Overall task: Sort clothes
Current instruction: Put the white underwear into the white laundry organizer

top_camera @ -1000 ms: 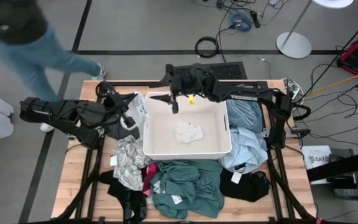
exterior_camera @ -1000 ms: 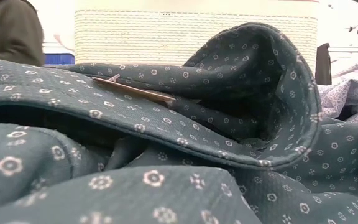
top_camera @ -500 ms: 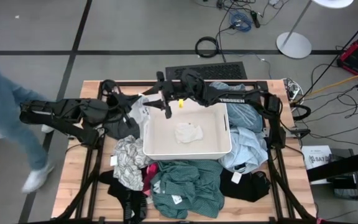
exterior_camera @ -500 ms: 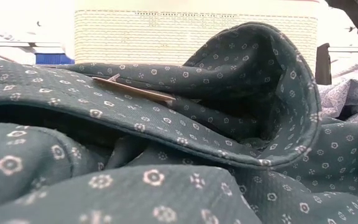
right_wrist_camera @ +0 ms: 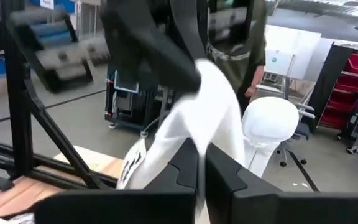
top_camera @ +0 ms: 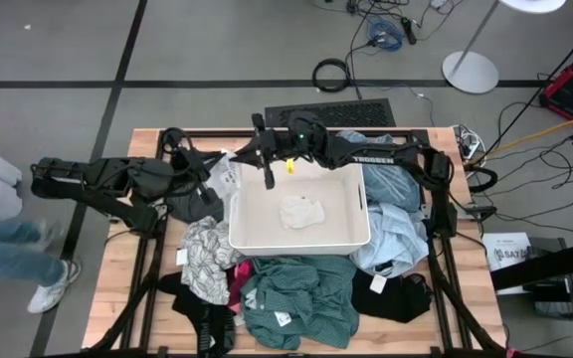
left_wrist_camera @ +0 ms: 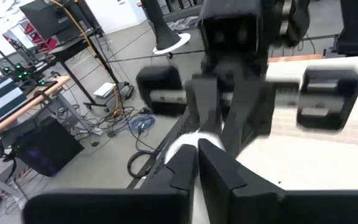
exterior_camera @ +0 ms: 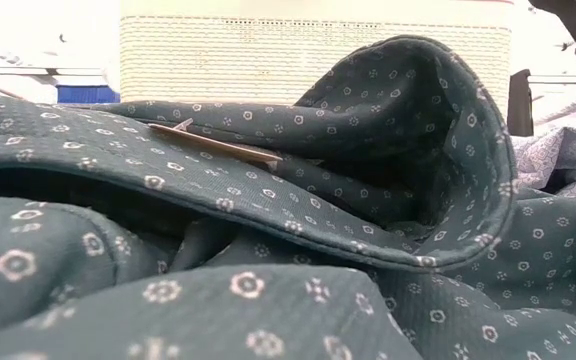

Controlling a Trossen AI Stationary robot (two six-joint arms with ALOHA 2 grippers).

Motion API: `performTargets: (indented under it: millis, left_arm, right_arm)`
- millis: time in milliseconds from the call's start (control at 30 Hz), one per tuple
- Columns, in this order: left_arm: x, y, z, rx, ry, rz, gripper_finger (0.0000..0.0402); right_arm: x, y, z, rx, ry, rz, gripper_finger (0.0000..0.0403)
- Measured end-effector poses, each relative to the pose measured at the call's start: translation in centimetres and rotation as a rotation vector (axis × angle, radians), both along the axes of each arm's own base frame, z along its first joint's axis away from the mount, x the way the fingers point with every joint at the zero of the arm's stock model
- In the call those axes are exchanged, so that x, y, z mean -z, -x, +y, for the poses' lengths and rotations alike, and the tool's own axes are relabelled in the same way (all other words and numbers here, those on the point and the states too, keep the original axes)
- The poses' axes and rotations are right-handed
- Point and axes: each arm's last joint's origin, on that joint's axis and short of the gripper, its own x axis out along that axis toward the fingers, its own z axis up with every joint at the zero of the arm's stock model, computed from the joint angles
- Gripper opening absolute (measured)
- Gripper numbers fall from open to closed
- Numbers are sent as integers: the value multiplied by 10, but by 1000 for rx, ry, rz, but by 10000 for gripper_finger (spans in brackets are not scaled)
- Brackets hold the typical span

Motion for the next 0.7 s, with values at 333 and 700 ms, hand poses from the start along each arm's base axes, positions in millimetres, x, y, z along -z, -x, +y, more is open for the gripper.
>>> performTargets:
  millis: [333, 700]
  left_arm:
    - [9, 14, 4, -113, 42, 24, 87]
    - [27, 33, 8, -166, 52, -9, 88]
  right_arm:
    - [-88, 75, -15, 87, 24, -89, 1]
    - [-116, 145, 41, 31, 68, 214, 0]
